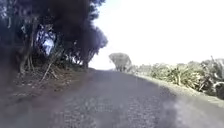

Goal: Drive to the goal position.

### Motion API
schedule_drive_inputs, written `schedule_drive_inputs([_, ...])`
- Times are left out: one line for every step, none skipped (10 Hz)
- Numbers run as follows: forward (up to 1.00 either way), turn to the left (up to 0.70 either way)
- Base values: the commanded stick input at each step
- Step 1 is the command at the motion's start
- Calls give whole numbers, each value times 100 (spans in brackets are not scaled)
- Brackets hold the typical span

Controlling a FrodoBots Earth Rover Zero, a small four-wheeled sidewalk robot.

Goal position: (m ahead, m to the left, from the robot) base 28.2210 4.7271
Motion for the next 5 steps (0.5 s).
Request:
schedule_drive_inputs([100,0])
schedule_drive_inputs([100,0])
schedule_drive_inputs([100,0])
schedule_drive_inputs([100,0])
schedule_drive_inputs([100,0])
